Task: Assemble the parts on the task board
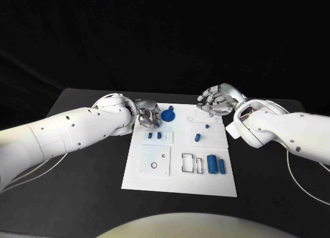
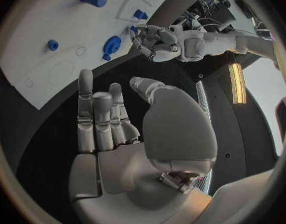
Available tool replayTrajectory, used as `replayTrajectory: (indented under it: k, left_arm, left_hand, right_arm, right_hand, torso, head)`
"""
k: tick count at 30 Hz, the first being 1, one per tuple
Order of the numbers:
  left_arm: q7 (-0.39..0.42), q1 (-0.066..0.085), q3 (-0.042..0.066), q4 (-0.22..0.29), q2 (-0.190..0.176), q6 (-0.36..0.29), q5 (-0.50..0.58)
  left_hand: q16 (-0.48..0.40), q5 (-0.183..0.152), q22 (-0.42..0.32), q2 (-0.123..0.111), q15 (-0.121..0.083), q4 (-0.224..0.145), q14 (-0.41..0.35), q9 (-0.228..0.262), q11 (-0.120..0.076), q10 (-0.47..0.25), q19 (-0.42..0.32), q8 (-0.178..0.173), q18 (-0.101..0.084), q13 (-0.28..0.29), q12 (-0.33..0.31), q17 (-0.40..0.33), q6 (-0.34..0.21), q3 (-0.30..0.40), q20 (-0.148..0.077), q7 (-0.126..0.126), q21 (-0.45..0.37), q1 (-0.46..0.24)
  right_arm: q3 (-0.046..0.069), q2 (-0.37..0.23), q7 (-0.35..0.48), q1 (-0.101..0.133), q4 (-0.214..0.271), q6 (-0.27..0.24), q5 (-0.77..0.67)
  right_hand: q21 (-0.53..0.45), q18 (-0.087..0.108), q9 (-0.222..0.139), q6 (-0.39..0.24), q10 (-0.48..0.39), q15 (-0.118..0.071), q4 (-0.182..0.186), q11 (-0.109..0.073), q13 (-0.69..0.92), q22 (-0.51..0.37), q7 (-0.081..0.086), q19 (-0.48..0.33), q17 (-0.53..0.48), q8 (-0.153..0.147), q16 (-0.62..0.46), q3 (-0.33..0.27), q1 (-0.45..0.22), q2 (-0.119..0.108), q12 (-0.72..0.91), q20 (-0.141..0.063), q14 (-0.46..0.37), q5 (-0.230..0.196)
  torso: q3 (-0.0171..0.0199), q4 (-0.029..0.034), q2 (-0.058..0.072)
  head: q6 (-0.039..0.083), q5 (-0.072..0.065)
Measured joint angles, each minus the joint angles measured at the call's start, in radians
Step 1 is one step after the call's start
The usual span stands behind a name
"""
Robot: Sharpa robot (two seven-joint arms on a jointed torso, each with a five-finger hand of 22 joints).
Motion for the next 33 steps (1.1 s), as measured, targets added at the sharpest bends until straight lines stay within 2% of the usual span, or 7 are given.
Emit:
replayTrajectory:
  k: [8,11,16,20,28,33]
  left_arm:
    - [-0.007,0.000,0.000,0.000,0.001,0.010,-0.008]
    - [-0.008,0.000,-0.001,0.000,0.001,0.010,-0.010]
    - [-0.010,-0.003,-0.003,0.000,0.000,0.012,-0.013]
    - [-0.012,-0.004,-0.003,0.000,-0.002,0.013,-0.015]
    - [-0.016,-0.004,-0.002,0.001,-0.006,0.010,-0.016]
    - [-0.020,-0.004,-0.001,0.001,-0.008,0.009,-0.017]
  left_hand:
    - [0.000,-0.003,0.000,-0.019,0.006,0.003,-0.006,0.000,0.007,-0.018,-0.004,-0.013,0.000,-0.001,-0.005,-0.007,0.000,-0.015,0.004,0.000,-0.011,-0.022]
    - [0.000,0.008,-0.001,-0.027,0.009,0.007,-0.009,-0.001,0.014,-0.026,-0.006,-0.020,0.000,-0.001,-0.005,-0.009,-0.008,-0.021,0.006,0.007,-0.016,-0.037]
    - [0.000,0.026,-0.005,-0.048,0.018,0.014,-0.018,-0.014,0.021,-0.055,-0.009,-0.054,0.000,-0.001,-0.010,-0.023,-0.062,-0.034,0.009,0.008,-0.034,-0.058]
    - [0.000,0.039,-0.006,-0.053,0.023,0.015,-0.023,-0.028,0.021,-0.065,-0.007,-0.083,0.000,0.001,-0.004,-0.032,-0.119,-0.035,0.018,0.007,-0.038,-0.063]
    - [0.000,0.046,-0.006,-0.053,0.023,0.018,-0.031,-0.031,0.026,-0.070,-0.007,-0.083,0.000,0.001,-0.004,-0.041,-0.124,-0.037,0.018,0.006,-0.042,-0.071]
    - [0.000,0.046,-0.006,-0.053,0.027,0.019,-0.038,-0.042,0.026,-0.088,-0.007,-0.103,0.000,0.002,-0.004,-0.062,-0.167,-0.038,0.018,-0.001,-0.050,-0.071]
  right_arm:
    - [0.000,-0.001,0.000,0.000,0.000,0.000,-0.001]
    - [0.000,-0.002,0.000,0.000,0.000,0.000,-0.001]
    - [0.000,-0.002,0.000,0.000,0.000,0.000,-0.001]
    - [0.000,-0.003,0.000,0.000,0.000,-0.001,-0.001]
    - [0.000,-0.004,0.000,0.000,0.000,-0.001,-0.001]
    - [0.000,-0.006,-0.001,0.000,-0.001,0.000,-0.005]
  right_hand:
    - [0.000,0.000,0.000,0.000,0.000,0.000,0.000,0.000,0.000,0.000,0.000,0.000,0.000,0.000,0.000,0.000,0.000,0.000,0.000,0.000,0.000,0.000]
    - [0.000,0.000,0.000,0.000,0.000,0.000,0.000,0.000,-0.001,-0.001,0.000,0.000,-0.001,0.000,0.000,0.000,0.000,0.000,0.000,0.000,0.000,0.000]
    - [0.000,0.000,0.000,0.000,0.000,0.000,0.000,0.000,-0.001,-0.001,0.000,0.000,-0.003,0.000,0.000,0.000,0.000,0.000,0.000,0.000,0.000,0.000]
    - [0.000,0.000,0.000,0.000,0.000,0.000,0.000,0.000,-0.001,-0.001,0.000,0.000,-0.003,0.000,-0.002,0.000,0.000,0.000,0.000,0.000,0.000,0.000]
    - [0.000,0.000,0.000,0.000,0.000,0.000,0.000,0.000,-0.002,-0.001,0.000,0.000,-0.005,0.000,-0.005,0.000,0.000,0.000,0.000,0.000,0.000,0.000]
    - [-0.007,0.000,0.000,0.000,0.000,0.000,-0.004,0.000,-0.009,-0.006,0.000,0.000,-0.009,0.000,-0.015,0.004,0.000,0.000,-0.006,0.000,0.000,0.000]
  torso:
    - [0.0001,-0.0001,0.000]
    - [0.0003,0.0000,0.000]
    - [0.0005,0.0003,-0.001]
    - [0.0004,0.0003,-0.001]
    - [0.0000,0.0002,-0.001]
    - [0.0000,0.0003,0.000]
  head:
    - [-0.001,0.000]
    - [-0.001,0.000]
    - [-0.001,0.000]
    - [0.000,0.000]
    - [0.001,-0.001]
    - [0.000,-0.002]
